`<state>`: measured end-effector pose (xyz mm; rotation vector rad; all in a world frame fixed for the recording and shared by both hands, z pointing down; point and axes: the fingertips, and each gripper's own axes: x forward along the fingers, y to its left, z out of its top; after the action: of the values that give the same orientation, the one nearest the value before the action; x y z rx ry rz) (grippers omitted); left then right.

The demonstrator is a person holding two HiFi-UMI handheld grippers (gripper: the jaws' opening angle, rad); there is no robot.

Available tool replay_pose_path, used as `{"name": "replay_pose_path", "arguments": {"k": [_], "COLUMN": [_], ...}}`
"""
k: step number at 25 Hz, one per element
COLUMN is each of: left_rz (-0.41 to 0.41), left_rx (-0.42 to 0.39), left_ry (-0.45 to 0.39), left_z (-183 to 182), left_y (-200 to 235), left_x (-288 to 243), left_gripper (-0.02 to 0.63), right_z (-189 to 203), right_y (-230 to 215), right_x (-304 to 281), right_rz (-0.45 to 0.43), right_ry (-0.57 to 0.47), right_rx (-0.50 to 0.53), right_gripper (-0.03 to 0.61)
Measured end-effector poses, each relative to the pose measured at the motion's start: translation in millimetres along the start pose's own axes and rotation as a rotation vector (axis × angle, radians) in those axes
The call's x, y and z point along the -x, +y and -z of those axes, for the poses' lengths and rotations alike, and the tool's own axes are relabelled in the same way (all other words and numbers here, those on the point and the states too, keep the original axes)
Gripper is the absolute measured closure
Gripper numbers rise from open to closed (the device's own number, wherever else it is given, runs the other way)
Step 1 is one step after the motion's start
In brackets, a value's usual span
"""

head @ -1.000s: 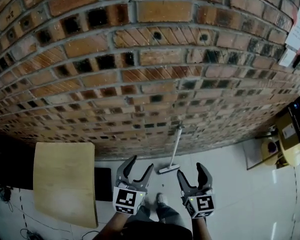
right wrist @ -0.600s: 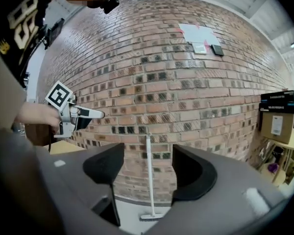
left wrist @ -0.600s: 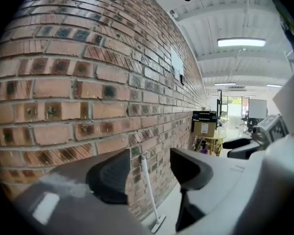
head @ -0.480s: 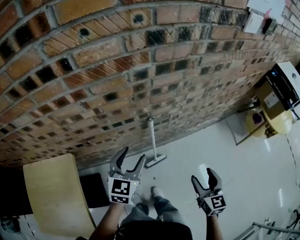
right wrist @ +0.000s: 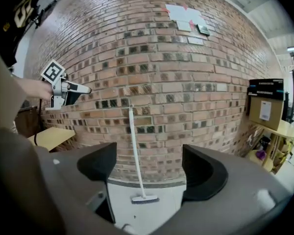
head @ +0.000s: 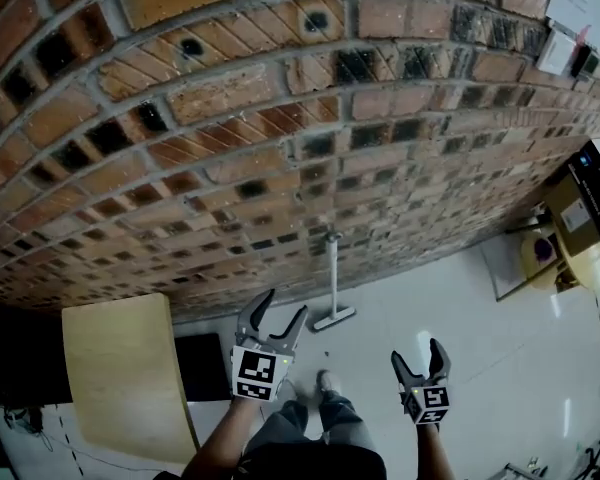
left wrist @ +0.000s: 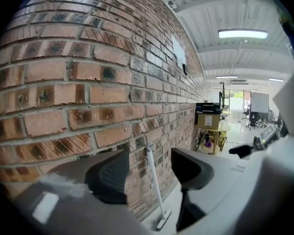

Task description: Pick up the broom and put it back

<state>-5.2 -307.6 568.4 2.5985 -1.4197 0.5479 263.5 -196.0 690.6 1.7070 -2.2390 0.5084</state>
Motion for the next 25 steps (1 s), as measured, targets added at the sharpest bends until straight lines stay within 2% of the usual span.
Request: {"name": "replay_pose_path", "arguments": {"k": [5,7,12,18,22,23,25], "left_rz": [-0.074,-0.113,-0.216,-0.316,-0.361,-0.367,-0.374], "left_rx": [-0.006,0.015,0.056,0.108,0.145,0.154,0.167], "left_ry": [0.038,0.053,0.091,0.119,0.13,0.131,0.132], "left_z": [14,23,44,64,77,79,83], "left_y": [21,33,59,89,100,101,102], "left_x": [19,29,55,92,109,112,116], "left_gripper": [0.345,0.345,0.345,0.347,0.347,0.347,0.347], "right_z": [4,3,14,-3,-9,-8,-7], "right_y": [65,87,103,90,94,94,93], "right_x": [-99,-142,-245,-329,-350,-351,-348], "right_rz": [-0.225,-0.27,-0.245,-0.175,-0.184,-0.18,-0.152], "right_ry": [0.058,0.077,0.183,0.199,0.211,0.216,0.223], "right_rx": [0.061,0.073,0.153,0.058,0.05,0.05,0.06], "right_gripper": [0.164,0.164,0.164,0.171,0.278,0.326,0.475]}}
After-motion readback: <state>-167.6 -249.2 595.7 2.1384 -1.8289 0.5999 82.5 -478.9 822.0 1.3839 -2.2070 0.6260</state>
